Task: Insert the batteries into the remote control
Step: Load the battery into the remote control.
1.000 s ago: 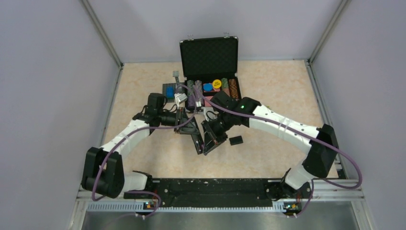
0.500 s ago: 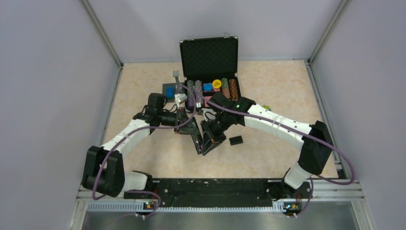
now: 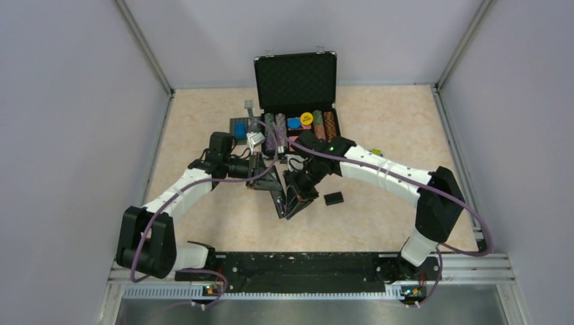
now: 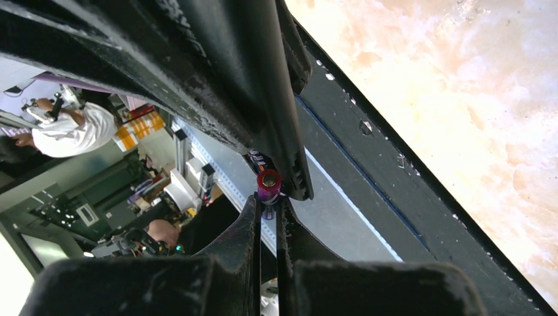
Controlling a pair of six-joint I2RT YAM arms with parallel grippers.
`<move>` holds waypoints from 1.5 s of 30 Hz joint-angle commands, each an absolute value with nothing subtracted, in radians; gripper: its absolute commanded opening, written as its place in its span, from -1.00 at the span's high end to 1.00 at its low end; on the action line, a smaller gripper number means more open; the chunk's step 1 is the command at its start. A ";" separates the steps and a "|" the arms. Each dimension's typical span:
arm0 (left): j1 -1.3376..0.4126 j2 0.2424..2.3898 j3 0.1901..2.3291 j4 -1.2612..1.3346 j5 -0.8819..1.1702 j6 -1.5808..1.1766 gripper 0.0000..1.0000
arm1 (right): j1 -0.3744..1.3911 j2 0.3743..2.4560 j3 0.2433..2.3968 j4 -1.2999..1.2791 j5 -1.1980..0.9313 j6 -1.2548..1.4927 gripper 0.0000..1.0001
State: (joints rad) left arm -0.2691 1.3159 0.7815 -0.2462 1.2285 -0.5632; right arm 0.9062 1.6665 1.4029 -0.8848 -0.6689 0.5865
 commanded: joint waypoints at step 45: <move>-0.293 1.374 0.832 -0.355 1.217 -0.521 1.00 | 0.828 1.813 1.550 -0.975 -0.558 0.629 0.44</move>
State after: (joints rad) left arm -0.2878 1.3590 0.7841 -0.3370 1.1484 -0.4976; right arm 0.8383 1.8027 1.5135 -0.9855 -0.5892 0.6392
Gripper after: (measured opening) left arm 0.242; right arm 0.269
